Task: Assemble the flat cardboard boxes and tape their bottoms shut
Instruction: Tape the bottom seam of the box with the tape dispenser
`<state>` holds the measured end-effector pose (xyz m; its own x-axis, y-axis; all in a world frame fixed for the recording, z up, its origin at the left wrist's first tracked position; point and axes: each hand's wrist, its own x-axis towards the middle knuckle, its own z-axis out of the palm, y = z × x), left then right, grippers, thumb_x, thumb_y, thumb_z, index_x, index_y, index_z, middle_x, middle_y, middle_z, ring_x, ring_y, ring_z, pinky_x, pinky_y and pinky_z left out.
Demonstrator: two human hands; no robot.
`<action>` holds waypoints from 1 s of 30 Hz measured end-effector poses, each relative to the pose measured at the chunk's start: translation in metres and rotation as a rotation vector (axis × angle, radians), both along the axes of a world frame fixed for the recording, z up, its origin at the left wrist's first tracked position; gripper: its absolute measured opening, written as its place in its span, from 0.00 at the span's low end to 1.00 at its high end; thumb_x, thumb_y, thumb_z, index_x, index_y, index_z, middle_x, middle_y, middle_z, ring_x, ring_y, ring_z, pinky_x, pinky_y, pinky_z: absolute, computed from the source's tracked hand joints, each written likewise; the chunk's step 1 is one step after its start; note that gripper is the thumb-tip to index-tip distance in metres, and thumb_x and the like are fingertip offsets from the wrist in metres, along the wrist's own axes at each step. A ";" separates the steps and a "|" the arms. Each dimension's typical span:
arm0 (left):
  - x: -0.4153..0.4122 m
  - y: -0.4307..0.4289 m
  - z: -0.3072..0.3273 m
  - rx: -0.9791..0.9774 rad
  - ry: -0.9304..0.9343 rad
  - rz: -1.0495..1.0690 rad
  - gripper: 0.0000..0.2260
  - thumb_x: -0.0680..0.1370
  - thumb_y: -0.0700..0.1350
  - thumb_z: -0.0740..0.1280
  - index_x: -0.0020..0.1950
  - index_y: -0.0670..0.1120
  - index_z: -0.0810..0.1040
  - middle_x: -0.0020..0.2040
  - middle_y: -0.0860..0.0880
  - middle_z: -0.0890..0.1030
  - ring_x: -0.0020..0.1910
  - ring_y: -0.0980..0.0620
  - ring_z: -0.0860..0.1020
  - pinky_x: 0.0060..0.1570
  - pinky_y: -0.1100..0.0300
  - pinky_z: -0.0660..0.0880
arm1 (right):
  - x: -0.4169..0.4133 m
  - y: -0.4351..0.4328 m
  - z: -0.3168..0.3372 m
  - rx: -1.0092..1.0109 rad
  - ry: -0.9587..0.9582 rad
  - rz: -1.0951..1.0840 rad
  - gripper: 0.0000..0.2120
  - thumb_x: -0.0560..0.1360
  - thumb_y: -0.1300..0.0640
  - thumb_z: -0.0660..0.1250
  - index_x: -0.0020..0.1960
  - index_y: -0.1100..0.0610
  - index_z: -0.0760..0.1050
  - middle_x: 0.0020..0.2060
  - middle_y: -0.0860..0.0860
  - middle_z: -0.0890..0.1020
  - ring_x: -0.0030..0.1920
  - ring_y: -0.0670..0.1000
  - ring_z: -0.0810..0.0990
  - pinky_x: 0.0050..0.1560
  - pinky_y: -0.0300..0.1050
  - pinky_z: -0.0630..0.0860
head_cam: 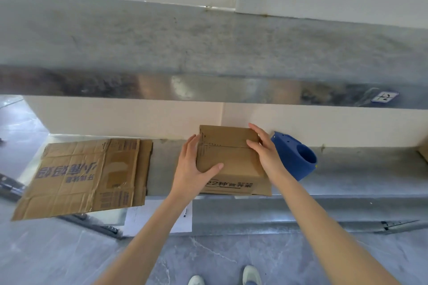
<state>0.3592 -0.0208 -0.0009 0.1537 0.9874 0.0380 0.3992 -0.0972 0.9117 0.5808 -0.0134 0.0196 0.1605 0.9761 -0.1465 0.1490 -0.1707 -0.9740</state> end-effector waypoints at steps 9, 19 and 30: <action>0.018 -0.034 0.005 -0.016 0.197 0.429 0.32 0.66 0.71 0.70 0.63 0.59 0.66 0.57 0.63 0.70 0.58 0.57 0.72 0.43 0.59 0.71 | 0.035 0.022 0.007 0.025 -0.328 0.343 0.21 0.79 0.48 0.67 0.71 0.44 0.69 0.65 0.45 0.68 0.65 0.44 0.67 0.63 0.42 0.66; 0.087 -0.060 0.003 0.075 -0.025 0.897 0.23 0.73 0.54 0.75 0.61 0.50 0.68 0.60 0.53 0.65 0.47 0.53 0.74 0.38 0.72 0.68 | 0.066 0.044 0.005 0.135 -0.386 0.686 0.22 0.78 0.44 0.66 0.71 0.39 0.67 0.66 0.43 0.70 0.67 0.43 0.69 0.70 0.46 0.64; 0.113 -0.062 0.003 0.043 -0.118 0.835 0.29 0.71 0.51 0.77 0.68 0.50 0.67 0.63 0.54 0.65 0.60 0.60 0.69 0.62 0.62 0.71 | 0.074 0.038 -0.002 0.155 -0.341 0.717 0.22 0.76 0.45 0.69 0.67 0.37 0.66 0.65 0.41 0.68 0.64 0.41 0.68 0.62 0.41 0.64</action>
<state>0.4724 -0.0832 0.0022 -0.6334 0.7723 0.0486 0.2581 0.1516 0.9542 0.6545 0.0248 0.0179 -0.5010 0.8636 -0.0565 0.4637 0.2127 -0.8601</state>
